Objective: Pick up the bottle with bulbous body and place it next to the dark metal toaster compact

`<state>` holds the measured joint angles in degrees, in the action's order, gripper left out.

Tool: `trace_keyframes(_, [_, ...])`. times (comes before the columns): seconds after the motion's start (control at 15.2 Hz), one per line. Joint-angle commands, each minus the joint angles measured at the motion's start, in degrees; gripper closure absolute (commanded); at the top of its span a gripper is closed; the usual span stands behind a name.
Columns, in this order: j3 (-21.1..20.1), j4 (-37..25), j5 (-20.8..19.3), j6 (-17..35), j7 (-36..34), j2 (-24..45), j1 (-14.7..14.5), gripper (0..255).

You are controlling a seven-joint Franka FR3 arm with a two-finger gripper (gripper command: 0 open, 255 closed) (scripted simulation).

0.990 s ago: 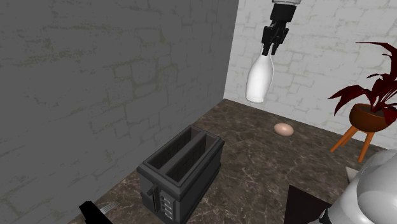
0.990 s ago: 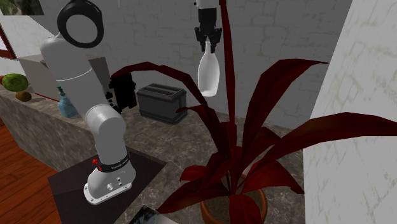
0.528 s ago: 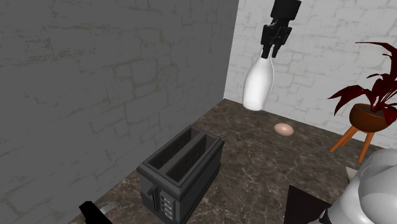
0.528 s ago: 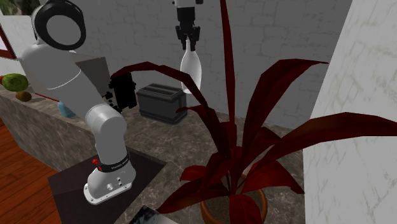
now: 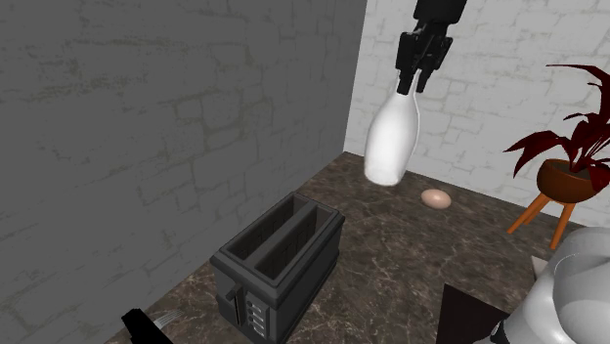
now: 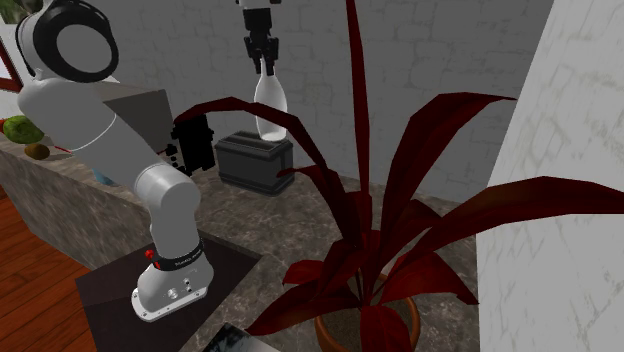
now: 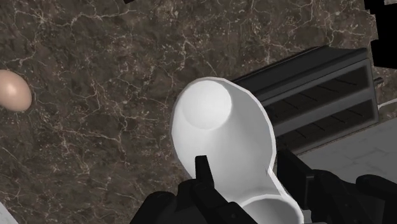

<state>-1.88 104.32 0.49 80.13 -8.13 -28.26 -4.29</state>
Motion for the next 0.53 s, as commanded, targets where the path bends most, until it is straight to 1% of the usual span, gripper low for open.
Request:
trace_keyframes(0.0, [-2.0, 0.7, 0.9, -0.7, -2.7, -1.5, -0.7, 255])
trace_keyframes(0.46, [-9.5, 0.9, 4.5, -2.7, -12.3, -4.0, -2.9, 255])
